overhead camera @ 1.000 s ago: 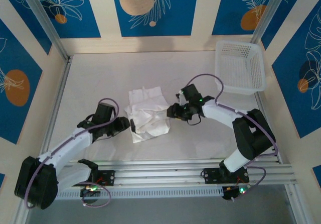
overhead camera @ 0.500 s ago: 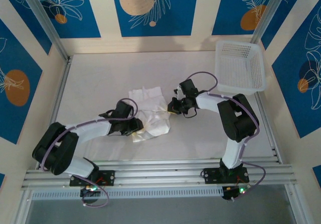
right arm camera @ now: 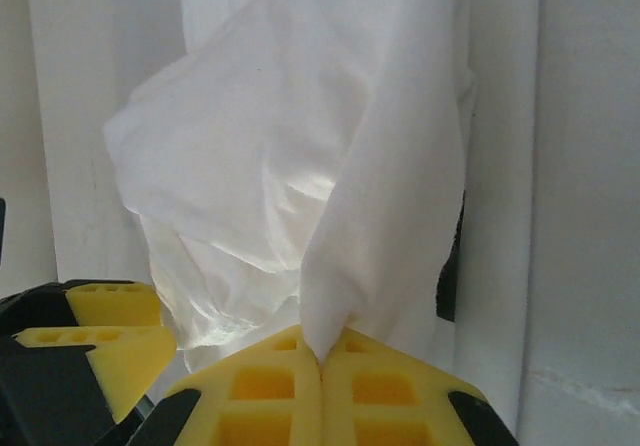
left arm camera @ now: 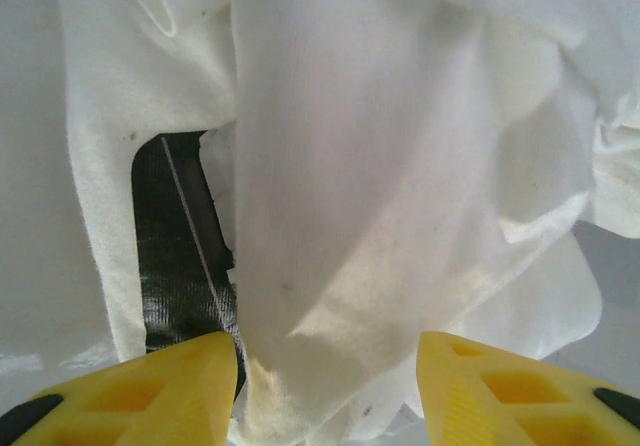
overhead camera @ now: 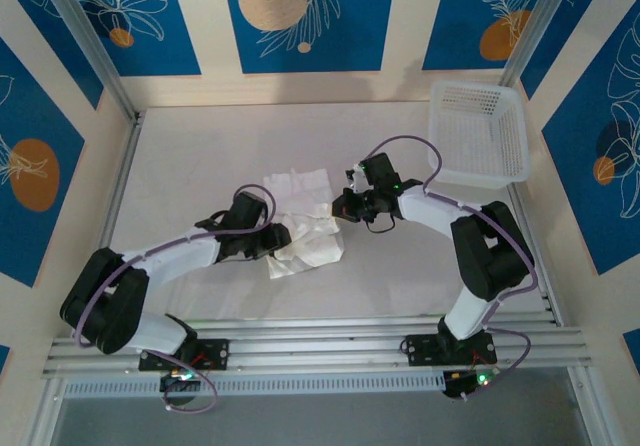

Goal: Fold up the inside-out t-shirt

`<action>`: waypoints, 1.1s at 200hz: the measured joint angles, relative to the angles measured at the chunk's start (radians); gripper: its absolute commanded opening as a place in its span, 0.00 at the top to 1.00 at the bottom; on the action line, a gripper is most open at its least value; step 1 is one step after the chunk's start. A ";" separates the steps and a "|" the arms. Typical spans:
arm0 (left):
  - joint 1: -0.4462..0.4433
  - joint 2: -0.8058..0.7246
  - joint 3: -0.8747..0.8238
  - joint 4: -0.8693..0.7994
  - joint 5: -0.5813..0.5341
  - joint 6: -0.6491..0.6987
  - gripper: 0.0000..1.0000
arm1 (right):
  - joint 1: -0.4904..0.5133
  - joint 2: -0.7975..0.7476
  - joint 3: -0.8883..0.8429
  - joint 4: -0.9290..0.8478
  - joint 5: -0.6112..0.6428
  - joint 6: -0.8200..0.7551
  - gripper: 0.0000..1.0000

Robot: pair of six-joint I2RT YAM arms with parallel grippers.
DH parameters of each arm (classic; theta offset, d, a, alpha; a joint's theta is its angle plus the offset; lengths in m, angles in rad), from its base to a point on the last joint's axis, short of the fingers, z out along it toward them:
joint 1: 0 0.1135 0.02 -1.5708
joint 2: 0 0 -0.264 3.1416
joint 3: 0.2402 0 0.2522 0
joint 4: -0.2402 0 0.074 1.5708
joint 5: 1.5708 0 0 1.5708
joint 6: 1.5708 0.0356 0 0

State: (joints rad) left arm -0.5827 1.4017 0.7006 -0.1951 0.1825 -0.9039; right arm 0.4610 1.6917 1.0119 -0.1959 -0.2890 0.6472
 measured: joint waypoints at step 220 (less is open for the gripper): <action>0.364 0.523 0.540 0.091 0.049 -0.003 0.59 | -0.123 0.434 0.615 -0.042 -0.045 0.100 0.71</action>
State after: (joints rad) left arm -0.2192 1.9251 1.2404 -0.1040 0.2314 -0.9073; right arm 0.3382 2.1258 1.6268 -0.2379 -0.3340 0.7467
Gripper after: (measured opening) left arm 0.347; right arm 0.257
